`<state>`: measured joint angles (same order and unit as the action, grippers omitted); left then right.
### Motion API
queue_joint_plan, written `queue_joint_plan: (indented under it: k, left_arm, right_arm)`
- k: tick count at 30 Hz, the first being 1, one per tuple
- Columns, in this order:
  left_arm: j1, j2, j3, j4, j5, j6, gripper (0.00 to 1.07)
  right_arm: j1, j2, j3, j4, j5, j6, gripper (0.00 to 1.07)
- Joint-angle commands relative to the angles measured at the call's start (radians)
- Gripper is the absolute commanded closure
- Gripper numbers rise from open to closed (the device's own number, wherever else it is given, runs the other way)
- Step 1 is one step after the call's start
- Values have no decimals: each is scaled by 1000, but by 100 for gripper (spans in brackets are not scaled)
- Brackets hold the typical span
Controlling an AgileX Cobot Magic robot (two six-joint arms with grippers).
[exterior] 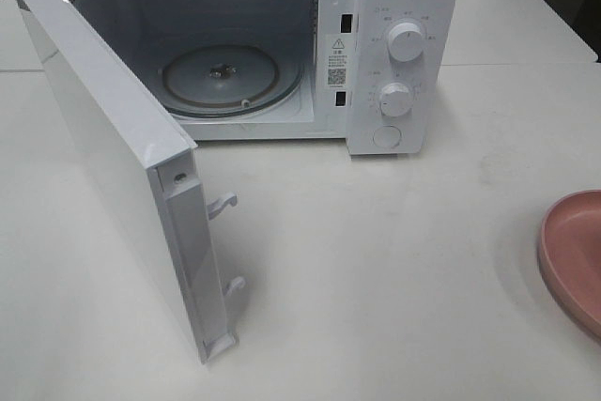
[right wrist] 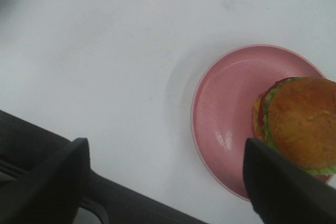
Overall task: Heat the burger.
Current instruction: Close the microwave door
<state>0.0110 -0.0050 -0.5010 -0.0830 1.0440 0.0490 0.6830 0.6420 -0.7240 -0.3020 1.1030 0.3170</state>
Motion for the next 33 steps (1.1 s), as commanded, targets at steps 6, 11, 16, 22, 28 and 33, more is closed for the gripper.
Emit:
queue_joint_plan:
  k: [6,11,16,22,28,33]
  left_arm:
    - [4,-23,3,-4,-9,0,7]
    - [4,-23,3,-4,-9,0,7]
    - [4,-23,3,-4,-9,0,7]
    - [4,-23,3,-4,-9,0,7]
    - [4,-23,3,-4,-9,0,7]
    - [4,-23,3,-4,-9,0,7]
  right_arm:
    - [-89,-183,89,41,19,-28,31]
    - [-213,-289,138,109,17,-98,31]
    - [-326,-382,153,170,8,-137,31]
    - [-416,-478,183,174,-31,-137,31]
    - [-494,-576,209,175,-64,-139,31]
    - [-529,-644,209,175,-64,-139,31]
